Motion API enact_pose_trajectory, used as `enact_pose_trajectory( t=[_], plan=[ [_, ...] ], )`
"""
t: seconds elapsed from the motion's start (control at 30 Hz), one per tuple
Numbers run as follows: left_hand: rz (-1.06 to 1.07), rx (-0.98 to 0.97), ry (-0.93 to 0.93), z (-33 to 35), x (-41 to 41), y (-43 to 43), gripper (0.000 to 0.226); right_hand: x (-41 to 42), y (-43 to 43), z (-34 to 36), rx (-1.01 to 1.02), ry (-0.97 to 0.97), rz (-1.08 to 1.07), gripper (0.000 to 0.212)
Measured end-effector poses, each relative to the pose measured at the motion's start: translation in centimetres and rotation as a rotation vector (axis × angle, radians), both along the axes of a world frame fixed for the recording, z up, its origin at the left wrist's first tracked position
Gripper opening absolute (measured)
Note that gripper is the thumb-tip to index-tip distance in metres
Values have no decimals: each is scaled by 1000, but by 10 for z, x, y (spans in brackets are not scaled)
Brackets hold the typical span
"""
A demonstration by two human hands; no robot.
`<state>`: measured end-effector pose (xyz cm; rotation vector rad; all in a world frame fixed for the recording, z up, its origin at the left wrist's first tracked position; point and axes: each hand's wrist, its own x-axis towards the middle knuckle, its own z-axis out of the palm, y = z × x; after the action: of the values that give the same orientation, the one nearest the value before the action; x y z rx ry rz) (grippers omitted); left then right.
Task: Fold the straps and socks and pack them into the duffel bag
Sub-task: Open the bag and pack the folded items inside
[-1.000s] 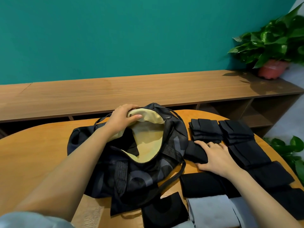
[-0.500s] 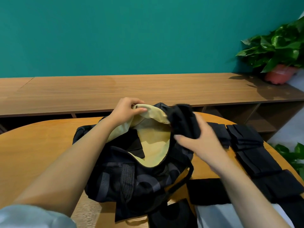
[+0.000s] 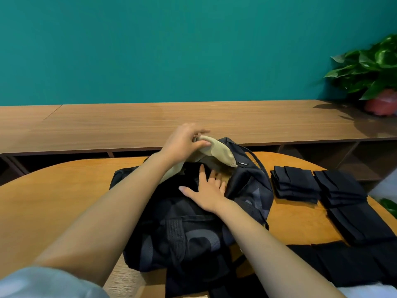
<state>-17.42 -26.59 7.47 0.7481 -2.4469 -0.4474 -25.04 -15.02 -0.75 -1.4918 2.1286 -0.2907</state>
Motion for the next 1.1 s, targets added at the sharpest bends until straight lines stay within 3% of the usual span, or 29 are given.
enact_pose_trajectory(
  t=[0.03,0.1,0.17,0.23,0.33,0.43,0.57,0.7,0.77,0.83,0.93,1.0,1.1],
  plan=[
    [0,-147,-9,-5,5,5,42,-4,9,5,-92,97,84,93],
    [-67,-487,5,-14,16,20,31,-17,34,14,-374,339,259,77],
    [-258,-616,-36,-36,25,32,26,-35,62,14,-531,545,374,71],
    [-366,-406,-206,-59,27,47,39,-54,86,3,-493,654,422,72],
    [-280,-105,-457,-85,19,61,43,-67,106,-15,-405,681,458,70],
    [-229,-122,-641,-93,5,70,44,-69,115,-23,-416,692,454,70],
    [-170,-336,-781,-96,-8,70,48,-71,119,-22,-423,689,451,68],
    [-159,-296,-828,-98,4,55,48,-76,120,-25,-399,657,404,67],
    [-235,-331,-751,-92,17,54,44,-78,120,-27,-409,660,392,68],
    [-386,-527,-543,-85,27,57,32,-77,120,-30,-425,668,389,69],
    [-328,-723,-242,-68,35,57,15,-78,117,-30,-450,668,380,69],
    [-209,-705,-185,-54,35,48,13,-79,117,-30,-451,667,370,67],
    [-162,-508,-296,-39,25,25,38,-83,119,-31,-446,666,355,63]
  ],
)
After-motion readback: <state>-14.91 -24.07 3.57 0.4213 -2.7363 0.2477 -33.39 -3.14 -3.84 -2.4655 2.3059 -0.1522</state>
